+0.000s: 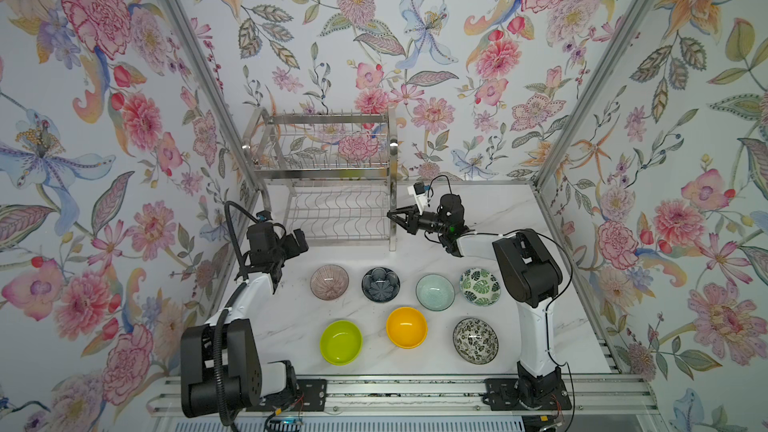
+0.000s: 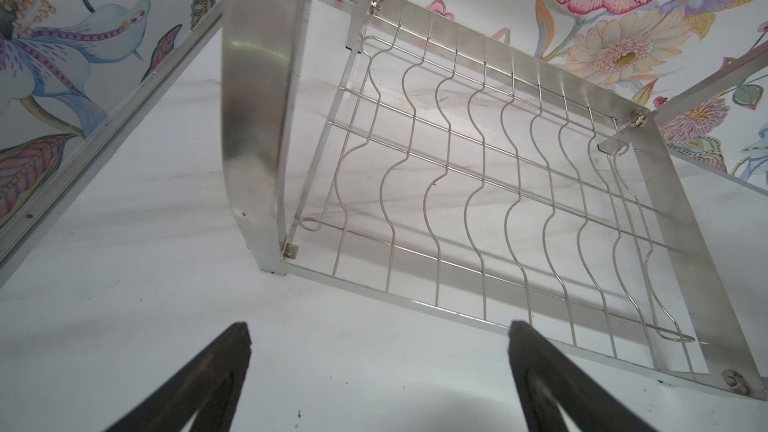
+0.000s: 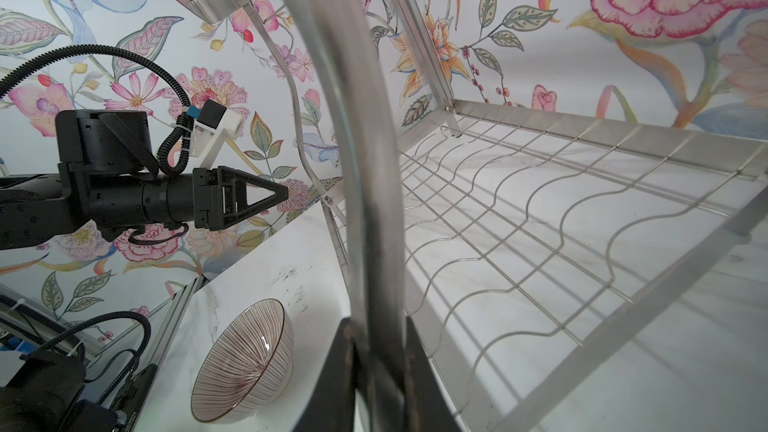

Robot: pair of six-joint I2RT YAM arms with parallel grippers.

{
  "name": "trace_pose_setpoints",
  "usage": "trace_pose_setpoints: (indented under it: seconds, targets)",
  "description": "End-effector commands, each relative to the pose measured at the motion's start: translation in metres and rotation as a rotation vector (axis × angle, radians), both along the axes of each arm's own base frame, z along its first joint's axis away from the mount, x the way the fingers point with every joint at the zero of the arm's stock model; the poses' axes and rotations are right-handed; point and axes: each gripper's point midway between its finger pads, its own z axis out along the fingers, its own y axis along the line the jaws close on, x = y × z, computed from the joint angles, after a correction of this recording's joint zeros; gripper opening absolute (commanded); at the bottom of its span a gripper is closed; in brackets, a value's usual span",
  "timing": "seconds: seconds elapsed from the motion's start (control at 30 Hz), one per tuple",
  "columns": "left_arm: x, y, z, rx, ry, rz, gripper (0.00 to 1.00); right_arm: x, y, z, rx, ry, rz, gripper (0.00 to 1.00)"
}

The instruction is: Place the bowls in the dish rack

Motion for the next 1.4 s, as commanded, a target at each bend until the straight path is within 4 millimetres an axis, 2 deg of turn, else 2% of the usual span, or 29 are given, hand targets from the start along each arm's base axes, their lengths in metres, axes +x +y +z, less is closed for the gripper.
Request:
trace_pose_setpoints:
  seconds: [0.0, 0.3, 0.8, 1.2, 1.37]
  targets:
    - [0.007, -0.004, 0.009, 0.011, -0.019, -0.030, 0.99, 0.018, -0.024, 0.021, 0.046, -0.015, -0.080, 0.04]
    - [0.008, -0.005, 0.008, 0.011, -0.014, -0.034, 0.99, 0.020, -0.044, 0.029, 0.051, -0.020, -0.090, 0.04]
    - [0.009, -0.006, 0.006, 0.004, -0.009, -0.038, 0.99, 0.022, -0.112, 0.033, 0.051, -0.002, -0.129, 0.05]
    - [0.010, -0.008, 0.006, -0.003, -0.011, -0.041, 0.99, 0.014, -0.163, 0.032, 0.007, 0.004, -0.180, 0.06]
    - [0.009, -0.010, 0.008, 0.000, -0.015, -0.047, 0.99, 0.011, -0.176, 0.031, -0.001, 0.010, -0.192, 0.08]
